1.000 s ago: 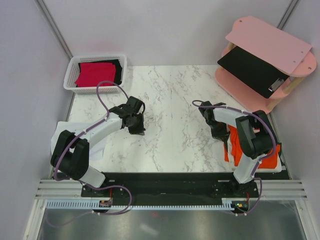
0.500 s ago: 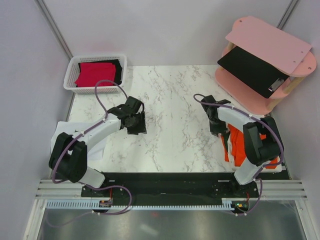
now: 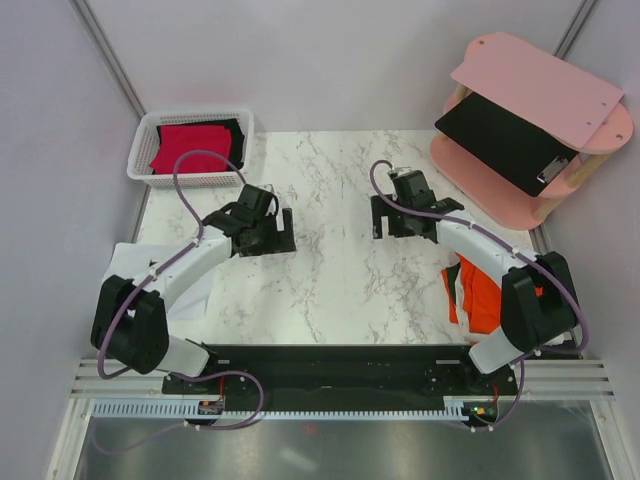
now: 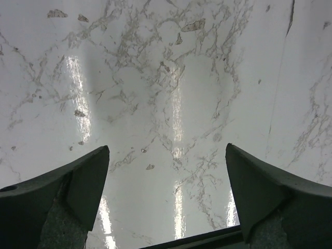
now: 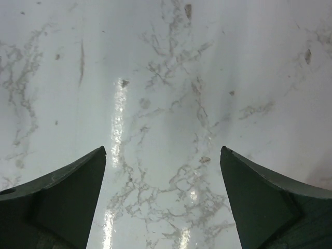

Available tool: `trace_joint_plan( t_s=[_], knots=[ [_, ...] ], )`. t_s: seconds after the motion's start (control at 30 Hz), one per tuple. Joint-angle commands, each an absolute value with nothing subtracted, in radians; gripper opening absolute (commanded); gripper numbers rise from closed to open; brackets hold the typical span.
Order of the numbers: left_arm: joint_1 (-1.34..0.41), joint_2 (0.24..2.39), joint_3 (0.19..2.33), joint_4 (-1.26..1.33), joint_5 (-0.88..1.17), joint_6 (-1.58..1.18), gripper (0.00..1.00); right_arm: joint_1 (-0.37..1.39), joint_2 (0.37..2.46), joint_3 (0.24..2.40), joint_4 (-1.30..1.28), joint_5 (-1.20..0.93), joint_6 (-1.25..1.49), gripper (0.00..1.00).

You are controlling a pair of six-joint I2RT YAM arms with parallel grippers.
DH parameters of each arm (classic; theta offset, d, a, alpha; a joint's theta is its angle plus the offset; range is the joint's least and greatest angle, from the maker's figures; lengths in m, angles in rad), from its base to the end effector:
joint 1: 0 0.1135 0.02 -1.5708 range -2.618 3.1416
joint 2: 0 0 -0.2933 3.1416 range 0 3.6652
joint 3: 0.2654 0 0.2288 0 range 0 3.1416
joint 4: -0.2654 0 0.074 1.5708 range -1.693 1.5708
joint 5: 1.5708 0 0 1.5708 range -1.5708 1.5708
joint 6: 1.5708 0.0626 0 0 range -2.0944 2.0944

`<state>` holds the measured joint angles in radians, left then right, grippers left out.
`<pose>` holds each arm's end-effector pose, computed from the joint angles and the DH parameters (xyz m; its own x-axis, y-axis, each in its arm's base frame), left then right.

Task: Fold and stack the t-shirts
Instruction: Put the neatly folded tshirt into the corner of the board with the right arm

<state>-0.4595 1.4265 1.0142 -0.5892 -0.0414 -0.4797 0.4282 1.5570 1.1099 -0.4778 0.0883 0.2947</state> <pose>0.2501 -0.1209 0.2553 -0.8650 -0.0865 -0.4943 0.0270 0.9756 -0.2179 0.2962 0.1291 0.2565 -0.8013 -0.0477 -0.5964 -0.1386 0.9845 0.1074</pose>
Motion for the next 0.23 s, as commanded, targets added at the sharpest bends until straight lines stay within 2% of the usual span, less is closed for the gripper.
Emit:
trace_joint_plan(
  t_s=[0.0,0.2],
  knots=[
    [-0.44,1.407,1.012,-0.489,0.025,-0.446,1.0,0.472,1.604,1.121,-0.305,0.005,0.282,0.98],
    [-0.437,1.437,1.019,-0.46,0.023,-0.416,1.0,0.528,1.71,1.184,-0.267,0.009,0.282,0.98]
  ],
)
